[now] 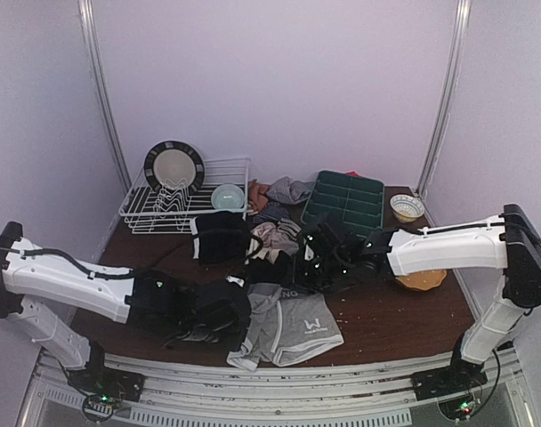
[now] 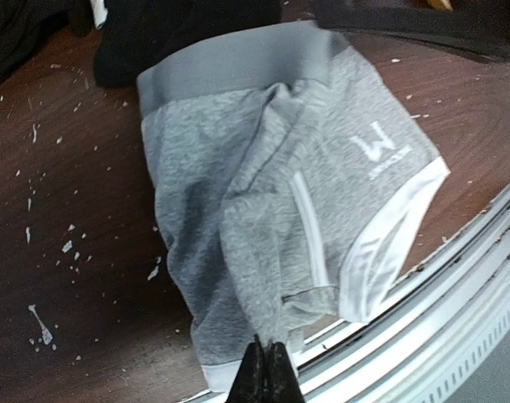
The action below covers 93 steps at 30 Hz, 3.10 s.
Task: Roll the underwear
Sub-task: Pick up the underwear from the center of the board, then fold the underwear at the center of the board, then adjust the underwear at the center of the board.
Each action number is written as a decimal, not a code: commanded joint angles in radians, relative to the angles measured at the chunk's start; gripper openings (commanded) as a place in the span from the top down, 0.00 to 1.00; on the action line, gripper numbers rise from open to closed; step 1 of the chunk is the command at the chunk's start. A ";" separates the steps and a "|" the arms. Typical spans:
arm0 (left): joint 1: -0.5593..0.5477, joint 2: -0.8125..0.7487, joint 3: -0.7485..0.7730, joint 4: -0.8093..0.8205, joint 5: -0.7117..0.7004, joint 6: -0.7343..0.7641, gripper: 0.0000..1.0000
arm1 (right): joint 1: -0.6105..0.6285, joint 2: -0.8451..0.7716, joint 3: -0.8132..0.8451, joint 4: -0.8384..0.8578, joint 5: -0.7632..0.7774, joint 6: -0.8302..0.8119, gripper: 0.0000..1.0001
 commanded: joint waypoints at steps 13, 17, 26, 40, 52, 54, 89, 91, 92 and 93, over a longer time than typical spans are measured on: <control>-0.024 0.236 0.383 -0.097 0.041 0.163 1.00 | -0.161 0.057 0.151 -0.222 0.058 -0.184 1.00; -0.024 0.326 0.478 -0.115 0.026 0.182 1.00 | -0.178 0.077 0.178 -0.248 0.063 -0.211 1.00; -0.019 0.511 0.649 -0.096 0.035 0.203 1.00 | -0.239 0.103 0.173 -0.252 0.053 -0.245 1.00; 0.018 0.684 0.822 -0.039 0.105 0.243 1.00 | -0.316 0.083 0.114 -0.217 0.007 -0.268 1.00; 0.031 0.679 0.811 0.008 0.217 0.292 0.27 | -0.349 -0.094 -0.024 -0.208 -0.005 -0.266 0.58; 0.027 0.624 0.781 0.008 0.215 0.309 0.04 | -0.347 -0.128 -0.050 -0.207 -0.010 -0.262 0.53; 0.188 0.394 0.203 0.188 0.218 0.157 0.71 | -0.209 0.174 0.004 -0.162 -0.064 -0.290 0.82; 0.188 0.400 0.196 0.193 0.221 0.154 0.73 | -0.210 0.173 0.005 -0.162 -0.064 -0.292 0.88; 0.189 0.403 0.192 0.196 0.223 0.153 0.73 | -0.209 0.174 0.006 -0.163 -0.062 -0.294 0.92; 0.190 0.405 0.189 0.200 0.225 0.152 0.74 | -0.209 0.171 0.008 -0.166 -0.061 -0.297 0.97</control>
